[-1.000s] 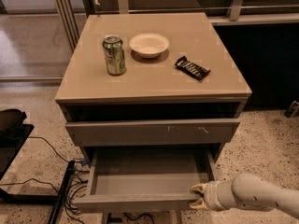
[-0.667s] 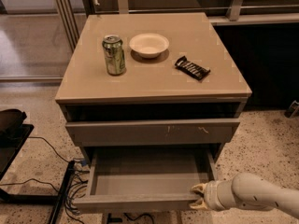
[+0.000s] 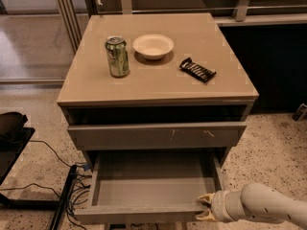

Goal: Open middle drawer

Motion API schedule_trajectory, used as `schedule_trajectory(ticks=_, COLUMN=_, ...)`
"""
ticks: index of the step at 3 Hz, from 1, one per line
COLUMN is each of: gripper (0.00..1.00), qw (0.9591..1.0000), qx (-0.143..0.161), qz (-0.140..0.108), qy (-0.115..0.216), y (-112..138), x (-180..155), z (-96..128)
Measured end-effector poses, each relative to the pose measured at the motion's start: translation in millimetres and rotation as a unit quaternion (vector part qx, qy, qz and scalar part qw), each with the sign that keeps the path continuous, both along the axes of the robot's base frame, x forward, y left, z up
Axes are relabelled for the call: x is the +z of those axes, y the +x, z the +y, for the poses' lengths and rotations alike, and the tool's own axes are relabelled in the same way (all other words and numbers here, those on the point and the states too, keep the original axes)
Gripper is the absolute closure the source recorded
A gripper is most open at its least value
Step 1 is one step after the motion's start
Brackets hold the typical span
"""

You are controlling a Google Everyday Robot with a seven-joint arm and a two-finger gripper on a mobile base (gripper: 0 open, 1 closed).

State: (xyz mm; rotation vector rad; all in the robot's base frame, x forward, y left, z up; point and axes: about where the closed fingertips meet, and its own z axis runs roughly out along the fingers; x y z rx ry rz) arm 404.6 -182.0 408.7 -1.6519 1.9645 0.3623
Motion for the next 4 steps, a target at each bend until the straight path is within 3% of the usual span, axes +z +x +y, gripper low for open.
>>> schedule_trajectory(ticks=1, gripper=0.58, qw=1.0000, qx=0.000, qz=0.000, qy=0.000, y=0, x=0, z=0)
schedule_trajectory(ticks=2, gripper=0.61, qw=1.0000, qx=0.000, qz=0.000, qy=0.000, y=0, x=0, z=0)
schedule_trajectory(ticks=3, gripper=0.84, qw=0.9999, qx=0.001, qz=0.003, qy=0.011, y=-13, x=-3, z=-4)
schedule_trajectory(ticks=4, gripper=1.00, qw=0.9999, qx=0.005, qz=0.004, qy=0.015, y=-23, x=-2, z=-2)
